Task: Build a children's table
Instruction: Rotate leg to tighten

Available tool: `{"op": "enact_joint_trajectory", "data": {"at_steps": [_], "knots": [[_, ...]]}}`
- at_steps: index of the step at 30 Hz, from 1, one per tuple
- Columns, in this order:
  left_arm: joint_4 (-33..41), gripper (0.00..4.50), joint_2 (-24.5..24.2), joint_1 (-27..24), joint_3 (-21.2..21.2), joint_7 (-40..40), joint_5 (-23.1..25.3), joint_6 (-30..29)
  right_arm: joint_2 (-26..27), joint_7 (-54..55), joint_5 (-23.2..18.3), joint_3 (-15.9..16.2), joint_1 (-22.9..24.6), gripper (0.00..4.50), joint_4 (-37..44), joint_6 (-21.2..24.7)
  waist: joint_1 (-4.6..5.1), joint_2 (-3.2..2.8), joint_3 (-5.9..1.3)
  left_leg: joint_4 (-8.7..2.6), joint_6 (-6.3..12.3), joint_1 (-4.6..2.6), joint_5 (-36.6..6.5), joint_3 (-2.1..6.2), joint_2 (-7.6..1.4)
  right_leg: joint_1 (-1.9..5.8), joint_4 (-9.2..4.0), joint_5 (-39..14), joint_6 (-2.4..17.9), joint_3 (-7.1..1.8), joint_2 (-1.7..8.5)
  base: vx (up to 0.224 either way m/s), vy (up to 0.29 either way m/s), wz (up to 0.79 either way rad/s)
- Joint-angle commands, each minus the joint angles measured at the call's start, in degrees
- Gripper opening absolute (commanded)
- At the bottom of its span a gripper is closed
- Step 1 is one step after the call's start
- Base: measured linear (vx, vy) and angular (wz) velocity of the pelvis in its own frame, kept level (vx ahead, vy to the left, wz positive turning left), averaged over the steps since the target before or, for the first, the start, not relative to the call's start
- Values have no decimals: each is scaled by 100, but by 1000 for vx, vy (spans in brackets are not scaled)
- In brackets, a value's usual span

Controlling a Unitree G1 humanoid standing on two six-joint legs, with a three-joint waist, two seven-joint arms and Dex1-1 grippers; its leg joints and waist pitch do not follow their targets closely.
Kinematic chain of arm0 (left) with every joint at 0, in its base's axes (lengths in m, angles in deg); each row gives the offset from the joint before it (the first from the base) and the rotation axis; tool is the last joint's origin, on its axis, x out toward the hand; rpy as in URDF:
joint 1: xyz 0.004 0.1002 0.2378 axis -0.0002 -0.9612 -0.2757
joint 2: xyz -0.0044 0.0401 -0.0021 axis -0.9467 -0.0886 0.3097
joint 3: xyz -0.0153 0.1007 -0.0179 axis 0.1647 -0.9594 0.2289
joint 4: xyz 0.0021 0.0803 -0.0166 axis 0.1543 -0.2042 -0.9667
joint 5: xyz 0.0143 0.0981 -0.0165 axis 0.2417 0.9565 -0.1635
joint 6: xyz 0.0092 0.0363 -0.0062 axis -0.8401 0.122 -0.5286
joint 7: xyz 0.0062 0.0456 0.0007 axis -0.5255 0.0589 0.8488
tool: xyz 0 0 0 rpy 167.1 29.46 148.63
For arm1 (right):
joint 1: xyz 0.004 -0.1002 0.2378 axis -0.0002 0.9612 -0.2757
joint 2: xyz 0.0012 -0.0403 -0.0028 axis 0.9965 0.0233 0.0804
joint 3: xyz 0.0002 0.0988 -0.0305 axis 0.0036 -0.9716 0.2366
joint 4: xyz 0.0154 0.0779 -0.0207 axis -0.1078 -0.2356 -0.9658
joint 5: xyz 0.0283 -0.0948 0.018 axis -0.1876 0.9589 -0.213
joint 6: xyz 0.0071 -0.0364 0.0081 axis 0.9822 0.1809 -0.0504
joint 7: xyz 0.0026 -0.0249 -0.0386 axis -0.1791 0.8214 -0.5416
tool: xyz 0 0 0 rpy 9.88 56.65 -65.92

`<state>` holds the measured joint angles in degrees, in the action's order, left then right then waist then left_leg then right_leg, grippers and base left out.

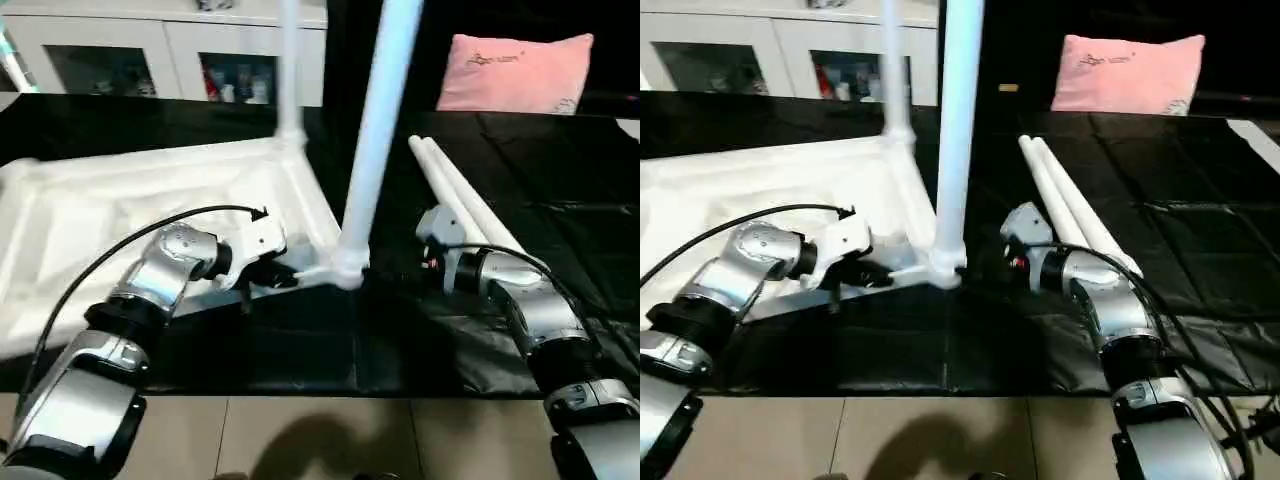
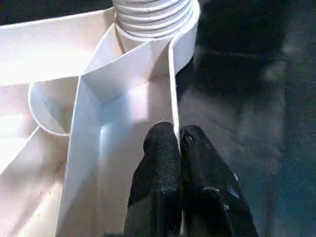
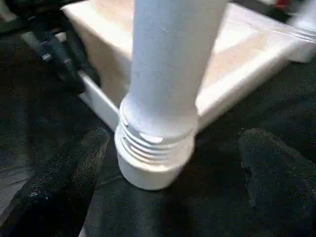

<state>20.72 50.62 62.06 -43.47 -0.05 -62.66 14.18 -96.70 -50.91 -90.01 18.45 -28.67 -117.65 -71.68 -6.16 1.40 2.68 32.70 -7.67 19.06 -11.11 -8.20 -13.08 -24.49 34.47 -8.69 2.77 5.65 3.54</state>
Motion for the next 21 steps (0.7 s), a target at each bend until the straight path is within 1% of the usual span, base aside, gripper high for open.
{"op": "enact_joint_trajectory", "data": {"at_steps": [1, 2, 3, 4, 6, 7, 8, 10, 11, 13, 14, 15, 17, 21], "knots": [[90, 0, -50, -50, -304, 519, 69, 254, -88, -417, 158, 194, -23, 449, 72, -252, -11, 8, -393, -276, 457, 100, -711, -162, 41, 482, -370, -1234, 951, -278, 354, 0, 0, 0], [133, 0, -61, -62, -318, 600, 47, 262, -83, -460, 187, 222, -56, 449, 17, -325, -21, 0, -398, -275, 450, 97, -688, -165, 40, 482, -359, -1208, 953, -284, 354, 0, 0, 0], [190, 0, -72, -76, -337, 709, 16, 268, -74, -511, 227, 253, -107, 449, -70, -431, -32, 17, -399, -278, 440, 97, -652, -161, 32, 478, -344, -1163, 967, -286, 360, 0, 0, 0], [250, 0, -87, -96, -363, 811, -7, 291, -47, -547, 240, 268, -157, 449, -163, -562, -37, 10, -398, -276, 435, 98, -640, -164, 35, 476, -342, -1145, 971, -289, 362, 0, 0, 0], [278, 0, -94, -105, -378, 867, -16, 309, -31, -569, 241, 273, -187, 449, -219, -643, -50, 14, -393, -282, 412, 83, -651, -166, 28, 465, -342, -1168, 984, -292, 363, 0, 0, 0], [301, 0, -98, -110, -395, 913, -19, 313, -13, -601, 233, 275, -216, 449, -266, -706, -49, 40, -393, -283, 413, 90, -642, -167, 28, 471, -339, -1170, 977, -292, 362, 0, 0, 0], [315, 0, -102, -120, -428, 1002, -18, 369, 6, -729, 192, 318, -253, 449, -317, -743, -53, 27, -392, -284, 408, 88, -663, -166, 28, 469, -338, -1211, 977, -290, 364, 0, 0, 0], [348, 0, -110, -143, -481, 1150, -23, 434, 58, -914, 152, 394, -322, 449, -435, -701, -49, 28, -391, -283, 427, 102, -689, -166, 31, 476, -343, -1271, 968, -282, 362, 0, 0, 0], [359, 0, -112, -146, -501, 1192, -17, 460, 83, -1056, 109, 416, -343, 432, -476, -668, -52, 25, -389, -282, 432, 102, -681, -167, 25, 474, -342, -1269, 948, -286, 362, 0, 0, 0], [352, 0, -114, -142, -510, 1226, -7, 486, 94, -1152, 77, 419, -349, 432, -496, -676, -65, 21, -396, -279, 438, 95, -642, -167, 18, 466, -330, -1194, 977, -290, 366, 0, 0, 0], [347, 0, -116, -139, -515, 1267, 4, 513, 124, -1333, -7, 405, -349, 419, -516, -626, -80, 14, -402, -275, 444, 90, -627, -168, 15, 465, -321, -1133, 1000, -290, 362, 0, 0, 0], [345, 0, -116, -138, -511, 1287, 3, 520, 138, -1395, -29, 391, -357, 404, -548, -635, -85, 19, -399, -275, 461, 97, -644, -168, 14, 470, -321, -1102, 1016, -288, 362, 0, 0, 0], [360, 0, -121, -142, -511, 1317, 2, 515, 153, -1483, -53, 378, -360, 395, -606, -643, -98, 18, -403, -273, 456, 98, -621, -167, 15, 472, -315, -1077, 1014, -287, 361, 0, 0, 0], [402, 0, -146, -160, -519, 1371, -9, 509, 151, -1603, -44, 388, -373, 351, -761, -723, -124, 9, -407, -273, 411, 93, -629, -167, 17, 473, -321, -1148, 1010, -288, 368, 0, 0, 0]]}}
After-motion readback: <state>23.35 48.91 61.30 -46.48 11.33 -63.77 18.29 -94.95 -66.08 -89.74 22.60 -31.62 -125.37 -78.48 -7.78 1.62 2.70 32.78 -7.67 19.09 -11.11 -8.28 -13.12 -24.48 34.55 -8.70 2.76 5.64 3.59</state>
